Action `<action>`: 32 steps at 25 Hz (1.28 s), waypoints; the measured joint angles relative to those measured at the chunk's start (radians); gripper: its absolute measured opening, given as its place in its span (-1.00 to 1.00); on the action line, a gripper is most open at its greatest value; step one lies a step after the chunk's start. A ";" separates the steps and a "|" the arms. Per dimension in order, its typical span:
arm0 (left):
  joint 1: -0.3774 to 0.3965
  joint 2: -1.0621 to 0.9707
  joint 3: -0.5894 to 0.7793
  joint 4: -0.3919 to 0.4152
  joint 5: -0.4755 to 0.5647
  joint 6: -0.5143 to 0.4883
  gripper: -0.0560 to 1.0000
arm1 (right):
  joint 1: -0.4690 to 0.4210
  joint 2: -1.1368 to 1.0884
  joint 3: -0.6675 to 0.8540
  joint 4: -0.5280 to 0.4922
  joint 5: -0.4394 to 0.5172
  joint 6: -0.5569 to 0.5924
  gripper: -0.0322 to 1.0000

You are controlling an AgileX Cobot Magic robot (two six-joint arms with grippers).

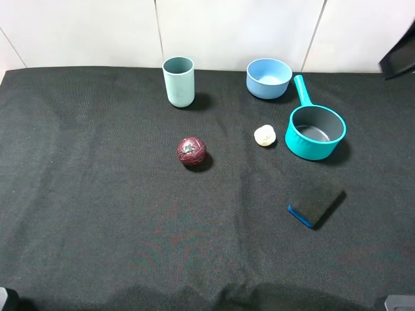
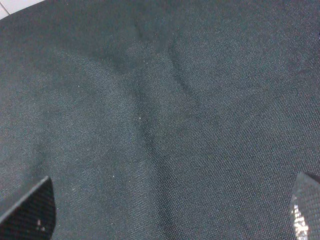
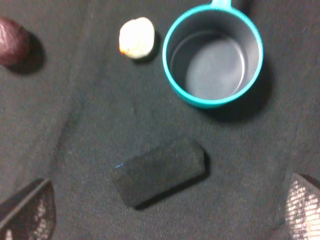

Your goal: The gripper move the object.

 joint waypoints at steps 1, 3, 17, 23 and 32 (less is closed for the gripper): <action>0.000 0.000 0.000 0.000 0.000 0.000 0.98 | 0.000 -0.017 0.000 0.000 0.000 0.000 0.41; 0.000 0.000 0.000 0.000 0.000 0.000 0.98 | 0.000 -0.056 0.001 0.000 0.000 0.002 0.41; 0.000 0.000 0.000 0.000 0.000 0.000 0.98 | -0.001 -0.328 0.179 -0.014 0.002 0.062 0.41; 0.000 0.000 0.000 0.000 0.000 0.000 0.98 | -0.075 -0.486 0.303 -0.023 -0.033 0.069 0.41; 0.000 0.000 0.000 0.000 0.000 0.000 0.98 | -0.156 -0.750 0.486 -0.027 -0.072 0.089 0.41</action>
